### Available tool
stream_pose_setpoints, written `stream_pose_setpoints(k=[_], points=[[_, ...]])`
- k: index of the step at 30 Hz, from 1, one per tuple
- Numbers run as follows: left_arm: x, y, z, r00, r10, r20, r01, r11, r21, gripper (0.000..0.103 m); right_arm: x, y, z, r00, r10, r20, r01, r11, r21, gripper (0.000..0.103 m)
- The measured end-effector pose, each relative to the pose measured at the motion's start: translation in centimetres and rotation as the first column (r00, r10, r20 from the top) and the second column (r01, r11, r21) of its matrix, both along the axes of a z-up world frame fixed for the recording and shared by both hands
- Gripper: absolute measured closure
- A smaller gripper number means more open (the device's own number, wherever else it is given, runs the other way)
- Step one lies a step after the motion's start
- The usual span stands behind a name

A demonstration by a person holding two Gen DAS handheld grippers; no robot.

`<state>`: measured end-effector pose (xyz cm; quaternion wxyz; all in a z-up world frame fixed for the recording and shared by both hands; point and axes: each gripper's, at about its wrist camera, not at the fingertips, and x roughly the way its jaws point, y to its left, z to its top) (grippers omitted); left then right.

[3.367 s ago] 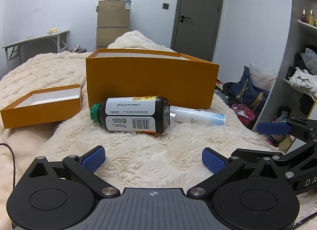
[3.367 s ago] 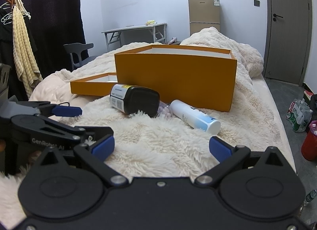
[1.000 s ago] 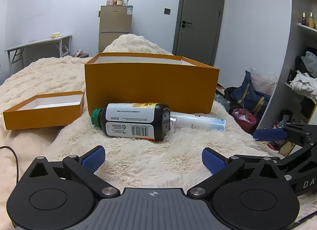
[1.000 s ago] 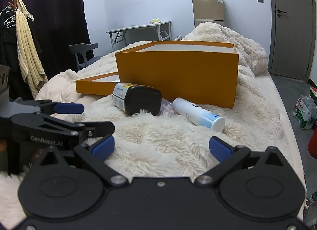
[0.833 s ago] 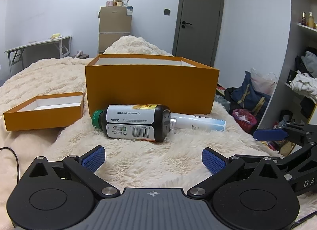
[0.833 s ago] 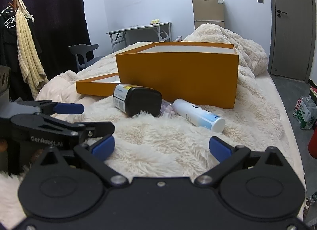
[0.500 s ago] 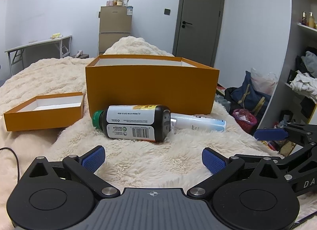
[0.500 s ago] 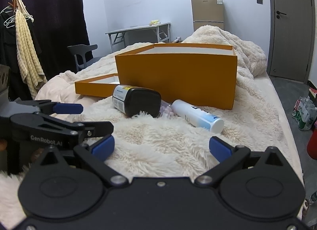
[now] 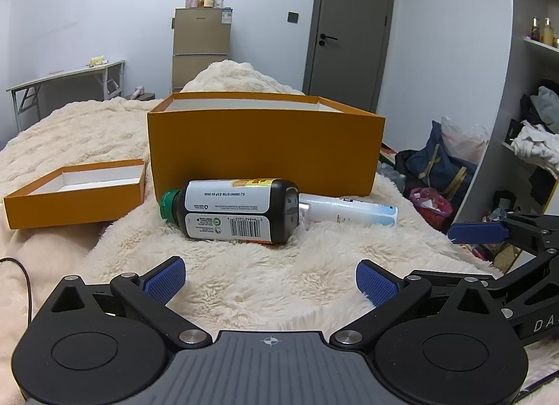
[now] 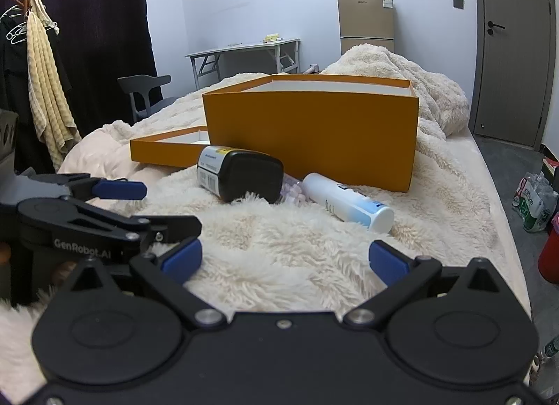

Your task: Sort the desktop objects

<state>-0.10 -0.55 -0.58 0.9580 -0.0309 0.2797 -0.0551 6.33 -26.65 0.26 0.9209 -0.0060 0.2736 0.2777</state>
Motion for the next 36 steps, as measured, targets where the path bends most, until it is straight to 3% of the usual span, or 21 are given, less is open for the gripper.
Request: stream_pose_setpoints(k=[27, 31, 32, 34, 36], points=[[0.4, -0.1, -0.1, 1.000, -0.002, -0.005, 0.002, 1.000, 0.000, 0.000, 0.4, -0.2, 0.0, 1.000, 0.007, -0.006, -0.007, 1.000, -0.003, 0.000], [0.5, -0.1, -0.2, 1.000, -0.008, -0.012, 0.008, 1.000, 0.000, 0.000, 1.9, -2.0, 1.7, 0.992, 0.117, -0.035, -0.115, 0.991, 0.073, 0.000], [0.6, -0.2, -0.2, 1.000, -0.010, -0.014, 0.010, 1.000, 0.000, 0.000, 2.1, -2.9, 2.6, 0.992, 0.127, -0.015, -0.124, 0.986, 0.114, 0.000], [0.7, -0.1, -0.2, 1.000, -0.010, -0.016, 0.010, 1.000, 0.000, 0.000, 2.5, -5.3, 4.9, 0.993, 0.053, 0.108, -0.075, 0.976, 0.206, 0.000], [0.7, -0.1, -0.2, 1.000, -0.009, -0.017, 0.009, 1.000, 0.000, 0.000, 3.0, -6.7, 6.8, 0.973, 0.013, 0.230, -0.068, 0.970, 0.233, 0.000]])
